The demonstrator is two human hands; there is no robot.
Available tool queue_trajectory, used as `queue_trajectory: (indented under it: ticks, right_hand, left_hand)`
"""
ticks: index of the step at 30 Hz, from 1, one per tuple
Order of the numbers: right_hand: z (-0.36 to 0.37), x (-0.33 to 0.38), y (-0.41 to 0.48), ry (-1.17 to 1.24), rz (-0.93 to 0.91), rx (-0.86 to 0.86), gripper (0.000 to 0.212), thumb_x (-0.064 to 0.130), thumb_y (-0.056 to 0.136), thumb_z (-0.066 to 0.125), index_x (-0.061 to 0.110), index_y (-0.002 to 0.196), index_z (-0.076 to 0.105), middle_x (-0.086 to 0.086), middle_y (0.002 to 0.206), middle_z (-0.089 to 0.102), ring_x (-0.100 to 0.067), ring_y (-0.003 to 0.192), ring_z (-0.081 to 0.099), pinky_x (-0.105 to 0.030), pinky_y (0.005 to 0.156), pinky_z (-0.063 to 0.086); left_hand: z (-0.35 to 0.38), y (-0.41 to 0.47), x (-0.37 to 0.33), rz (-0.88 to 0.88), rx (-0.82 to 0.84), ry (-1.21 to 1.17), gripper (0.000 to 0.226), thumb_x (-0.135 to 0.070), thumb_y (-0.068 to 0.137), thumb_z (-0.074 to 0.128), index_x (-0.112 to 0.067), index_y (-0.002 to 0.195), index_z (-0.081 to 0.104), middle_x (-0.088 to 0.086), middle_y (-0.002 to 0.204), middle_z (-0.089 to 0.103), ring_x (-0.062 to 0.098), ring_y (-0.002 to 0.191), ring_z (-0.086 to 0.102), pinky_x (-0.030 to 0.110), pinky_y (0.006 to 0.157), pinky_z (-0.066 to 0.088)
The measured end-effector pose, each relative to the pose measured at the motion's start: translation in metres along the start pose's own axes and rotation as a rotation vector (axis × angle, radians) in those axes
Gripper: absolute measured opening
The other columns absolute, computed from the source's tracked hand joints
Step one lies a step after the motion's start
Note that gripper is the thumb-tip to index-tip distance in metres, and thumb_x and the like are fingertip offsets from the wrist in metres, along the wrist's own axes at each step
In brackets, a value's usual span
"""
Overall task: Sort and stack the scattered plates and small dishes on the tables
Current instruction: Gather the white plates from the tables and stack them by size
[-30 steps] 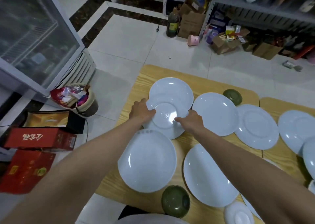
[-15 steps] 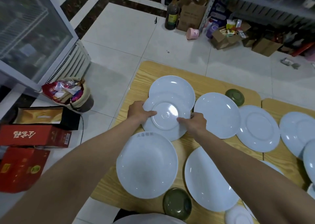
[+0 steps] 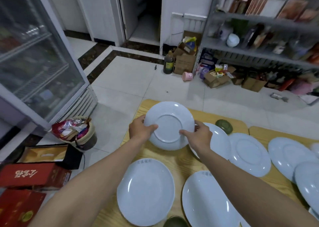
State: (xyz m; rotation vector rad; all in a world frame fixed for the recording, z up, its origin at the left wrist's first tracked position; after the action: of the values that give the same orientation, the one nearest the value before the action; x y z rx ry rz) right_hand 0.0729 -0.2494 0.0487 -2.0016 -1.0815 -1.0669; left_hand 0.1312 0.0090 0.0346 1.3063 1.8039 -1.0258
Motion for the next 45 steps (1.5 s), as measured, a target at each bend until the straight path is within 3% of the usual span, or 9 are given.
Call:
queue_trajectory:
  ticks: [5,10,19,23,28,32,35,39,45]
  right_hand:
    - [-0.034,0.019,-0.012,0.052,-0.115,-0.077,0.042,0.023,0.064,0.087,0.027,0.086,0.052,0.014,0.084,0.058,-0.002,0.076,0.056,-0.009,0.055,0.039]
    - [-0.058,0.025,-0.026,-0.022,-0.275,-0.126,0.05,0.016,0.063,0.086,0.027,0.075,0.038,0.007,0.075,0.046,-0.003,0.067,0.042,-0.015,0.056,0.032]
    - [-0.074,0.002,-0.039,0.006,-0.313,-0.088,0.045,0.013,0.068,0.089,0.022,0.082,0.047,0.003,0.087,0.055,-0.018,0.082,0.051,-0.02,0.068,0.038]
    - [-0.072,-0.015,-0.039,0.081,-0.199,-0.026,0.056,0.009,0.075,0.085,0.012,0.124,0.06,0.002,0.12,0.062,-0.017,0.111,0.056,-0.03,0.096,0.047]
    - [-0.069,-0.028,-0.042,0.226,-0.063,-0.029,0.06,-0.01,0.088,0.052,0.012,0.144,0.048,0.003,0.135,0.058,-0.005,0.112,0.055,-0.021,0.096,0.047]
    - [-0.06,-0.044,-0.038,0.541,0.198,-0.058,0.055,0.002,0.09,0.059,0.008,0.144,0.048,-0.005,0.141,0.055,-0.025,0.122,0.058,-0.044,0.095,0.056]
    - [-0.045,-0.047,-0.041,0.717,0.341,-0.007,0.067,0.007,0.085,0.074,0.008,0.145,0.045,-0.009,0.124,0.065,-0.028,0.102,0.069,-0.043,0.082,0.061]
    - [-0.021,-0.044,-0.045,0.79,0.419,0.153,0.044,-0.011,0.081,0.071,0.004,0.122,0.063,-0.013,0.104,0.071,-0.028,0.087,0.071,-0.028,0.058,0.058]
    - [-0.013,-0.05,-0.031,0.952,0.524,0.179,0.041,-0.011,0.085,0.067,0.002,0.123,0.063,-0.014,0.11,0.071,-0.032,0.102,0.068,-0.042,0.078,0.061]
  left_hand:
    - [0.002,-0.021,-0.031,0.084,0.078,-0.194,0.018,-0.047,0.083,0.073,-0.035,0.096,0.068,-0.022,0.092,0.066,0.015,0.096,0.065,0.035,0.086,0.054]
    - [0.007,-0.039,-0.043,-0.075,0.108,-0.402,0.041,-0.059,0.092,0.055,-0.023,0.109,0.065,-0.013,0.104,0.063,0.022,0.086,0.072,0.032,0.069,0.06]
    - [0.021,-0.064,-0.034,-0.302,0.281,-0.637,0.016,0.004,0.083,0.064,0.004,0.098,0.06,0.015,0.099,0.061,0.038,0.068,0.072,0.038,0.069,0.061]
    - [0.026,-0.073,-0.023,-0.335,0.336,-0.67,0.052,0.018,0.082,0.063,0.01,0.131,0.05,0.02,0.133,0.053,0.043,0.098,0.067,0.034,0.059,0.06]
    - [0.032,-0.074,-0.01,-0.305,0.296,-0.683,0.069,0.019,0.085,0.06,-0.002,0.147,0.04,0.007,0.143,0.053,0.032,0.117,0.061,0.032,0.067,0.061]
    - [0.032,-0.07,-0.007,-0.257,0.259,-0.671,0.072,0.019,0.085,0.059,-0.007,0.149,0.038,0.001,0.146,0.05,0.029,0.12,0.059,0.029,0.068,0.061]
    - [0.034,-0.066,-0.008,-0.227,0.262,-0.676,0.072,0.019,0.085,0.059,-0.009,0.149,0.04,-0.002,0.147,0.05,0.028,0.122,0.058,0.035,0.079,0.061]
    - [0.037,-0.058,-0.009,-0.178,0.261,-0.619,0.071,0.017,0.084,0.062,-0.013,0.146,0.045,-0.005,0.144,0.053,0.025,0.119,0.06,0.043,0.093,0.056]
    - [0.037,-0.044,-0.008,-0.126,0.265,-0.535,0.068,0.005,0.088,0.067,-0.009,0.149,0.039,0.001,0.147,0.048,0.024,0.101,0.068,0.031,0.074,0.061]
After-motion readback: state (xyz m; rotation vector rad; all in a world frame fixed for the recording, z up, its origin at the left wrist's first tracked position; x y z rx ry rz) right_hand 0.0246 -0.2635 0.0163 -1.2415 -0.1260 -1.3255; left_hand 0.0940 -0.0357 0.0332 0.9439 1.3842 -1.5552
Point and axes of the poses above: each hand's wrist, its own y-axis towards the middle knuckle, its own z-axis out of the palm, x = y × z, the point moved 8 cm from there along y, towards the middle knuckle
